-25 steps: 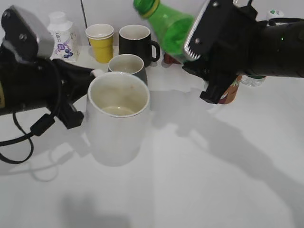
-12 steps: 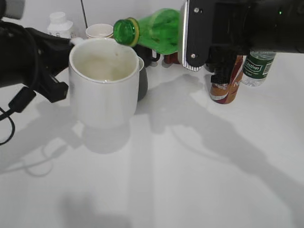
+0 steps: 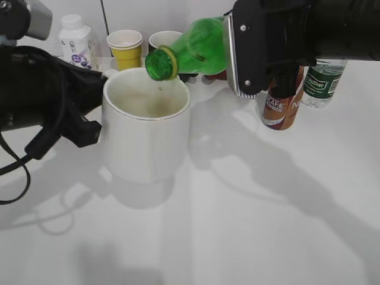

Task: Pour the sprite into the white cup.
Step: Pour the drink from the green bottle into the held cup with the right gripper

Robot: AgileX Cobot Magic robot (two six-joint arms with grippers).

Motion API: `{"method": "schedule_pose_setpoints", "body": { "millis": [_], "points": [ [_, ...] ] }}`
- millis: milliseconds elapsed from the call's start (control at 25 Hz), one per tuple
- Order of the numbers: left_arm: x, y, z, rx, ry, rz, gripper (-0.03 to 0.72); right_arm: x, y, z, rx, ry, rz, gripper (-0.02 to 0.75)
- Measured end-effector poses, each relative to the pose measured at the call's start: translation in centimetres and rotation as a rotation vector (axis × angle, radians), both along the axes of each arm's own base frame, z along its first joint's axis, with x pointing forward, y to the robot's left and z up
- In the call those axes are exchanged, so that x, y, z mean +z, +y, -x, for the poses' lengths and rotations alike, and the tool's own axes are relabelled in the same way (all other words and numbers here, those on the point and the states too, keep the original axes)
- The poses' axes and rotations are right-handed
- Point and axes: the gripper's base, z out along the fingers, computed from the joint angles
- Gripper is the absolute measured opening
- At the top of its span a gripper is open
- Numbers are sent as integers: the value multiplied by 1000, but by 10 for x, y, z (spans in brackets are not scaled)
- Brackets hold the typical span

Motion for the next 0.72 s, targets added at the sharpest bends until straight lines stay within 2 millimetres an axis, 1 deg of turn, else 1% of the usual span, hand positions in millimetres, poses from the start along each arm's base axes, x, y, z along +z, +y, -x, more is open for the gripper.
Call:
{"method": "schedule_pose_setpoints", "body": {
  "millis": [160, 320, 560, 720],
  "points": [
    [-3, 0, 1, 36, 52, 12, 50, 0, 0, 0, 23, -34, 45, 395],
    [-6, 2, 2, 65, 89, -13, 50, 0, 0, 0, 44, -64, 85, 395],
    [-7, -9, 10, 15, 94, -18, 50, 0, 0, 0, 64, -93, 123, 395],
    [-10, -10, 10, 10, 101, -30, 50, 0, 0, 0, 75, -108, 143, 395]
  ]
}}
